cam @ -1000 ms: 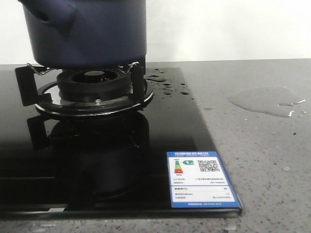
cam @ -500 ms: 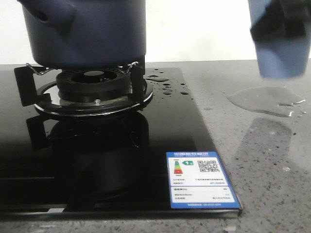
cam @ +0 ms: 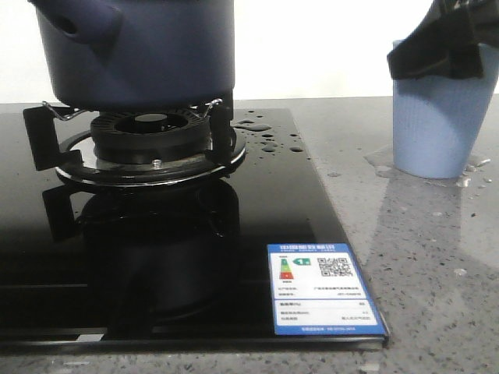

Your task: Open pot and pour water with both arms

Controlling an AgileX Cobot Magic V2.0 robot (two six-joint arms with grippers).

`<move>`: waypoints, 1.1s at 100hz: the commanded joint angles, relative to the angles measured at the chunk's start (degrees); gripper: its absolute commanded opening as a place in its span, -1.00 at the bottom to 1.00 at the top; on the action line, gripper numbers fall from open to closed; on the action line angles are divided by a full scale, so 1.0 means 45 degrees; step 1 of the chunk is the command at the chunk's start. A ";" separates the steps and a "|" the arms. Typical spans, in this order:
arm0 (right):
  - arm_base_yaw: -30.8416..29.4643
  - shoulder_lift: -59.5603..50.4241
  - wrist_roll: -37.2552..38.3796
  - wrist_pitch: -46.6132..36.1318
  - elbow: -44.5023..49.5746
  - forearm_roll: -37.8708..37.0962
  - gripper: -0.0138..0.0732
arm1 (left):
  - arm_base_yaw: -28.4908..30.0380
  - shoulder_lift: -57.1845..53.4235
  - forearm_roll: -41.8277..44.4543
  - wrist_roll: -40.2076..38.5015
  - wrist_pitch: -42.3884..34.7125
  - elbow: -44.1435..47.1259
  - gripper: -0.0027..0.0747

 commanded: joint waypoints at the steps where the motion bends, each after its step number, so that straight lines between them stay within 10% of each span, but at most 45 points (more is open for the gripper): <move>1: -0.0103 -0.0886 0.0021 -0.0667 -0.0402 0.0221 0.83 | 0.0039 -0.0064 -0.0897 -0.0067 0.0079 -0.0245 -0.21; 36: -0.0103 -0.4365 0.0372 -0.1154 -0.0869 0.0247 0.70 | -0.0790 0.2102 -0.0952 -0.0067 0.0048 0.0513 -0.21; 54: -0.0103 -0.5594 0.1193 -0.1127 -0.0869 0.0257 -0.86 | -0.1030 0.3540 -0.1099 -0.0067 -0.0025 0.0513 -0.21; 110: -0.0103 -0.6258 0.1271 -0.1214 -0.0747 0.0232 -0.81 | -0.1030 0.4542 -0.1885 0.0366 -0.0471 0.0513 -0.09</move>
